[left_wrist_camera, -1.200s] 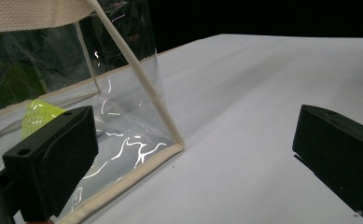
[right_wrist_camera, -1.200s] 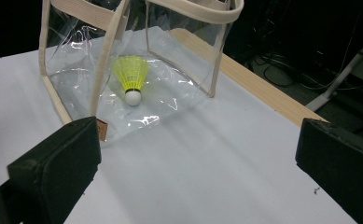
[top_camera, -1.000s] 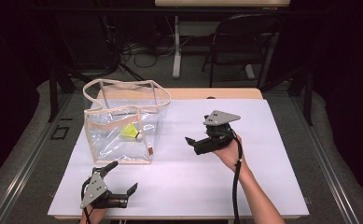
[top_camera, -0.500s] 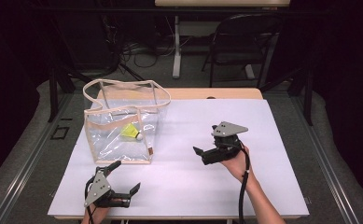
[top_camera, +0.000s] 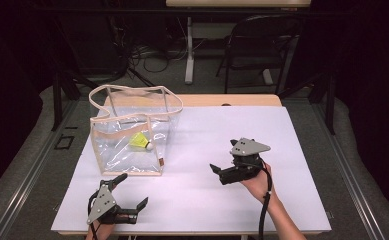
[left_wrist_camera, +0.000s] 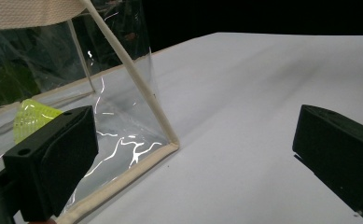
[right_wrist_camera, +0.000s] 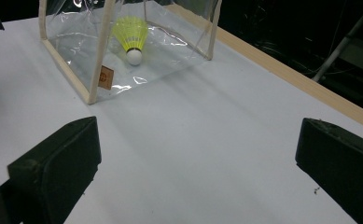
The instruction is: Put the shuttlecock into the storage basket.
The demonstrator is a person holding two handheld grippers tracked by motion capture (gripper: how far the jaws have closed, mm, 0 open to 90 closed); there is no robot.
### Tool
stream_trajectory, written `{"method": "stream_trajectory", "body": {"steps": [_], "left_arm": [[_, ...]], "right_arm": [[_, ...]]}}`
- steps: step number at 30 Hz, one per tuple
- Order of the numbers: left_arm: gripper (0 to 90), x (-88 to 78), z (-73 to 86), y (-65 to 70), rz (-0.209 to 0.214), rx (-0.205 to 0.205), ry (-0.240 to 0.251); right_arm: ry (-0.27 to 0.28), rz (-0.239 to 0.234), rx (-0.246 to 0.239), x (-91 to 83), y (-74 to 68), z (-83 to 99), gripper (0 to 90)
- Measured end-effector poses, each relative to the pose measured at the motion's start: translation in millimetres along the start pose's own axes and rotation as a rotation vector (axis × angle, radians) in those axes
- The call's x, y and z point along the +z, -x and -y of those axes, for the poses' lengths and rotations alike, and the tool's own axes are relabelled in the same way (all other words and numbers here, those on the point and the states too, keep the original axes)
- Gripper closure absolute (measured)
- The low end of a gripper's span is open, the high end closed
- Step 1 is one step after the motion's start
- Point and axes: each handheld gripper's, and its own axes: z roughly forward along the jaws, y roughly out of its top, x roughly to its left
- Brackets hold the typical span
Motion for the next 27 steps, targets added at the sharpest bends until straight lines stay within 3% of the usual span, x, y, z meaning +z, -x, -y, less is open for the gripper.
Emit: {"method": "stream_trajectory", "body": {"steps": [17,27], "left_arm": [[0.2,0.2,0.0,0.1,0.001,0.002,-0.004],[0.2,0.6,0.3,0.2,0.001,-0.002,-0.006]], "right_arm": [[0.019,0.025,0.027,-20.8,-6.4,34.1,0.0],[0.017,0.035,0.005,-27.0,-12.6,49.7,0.0]]}}
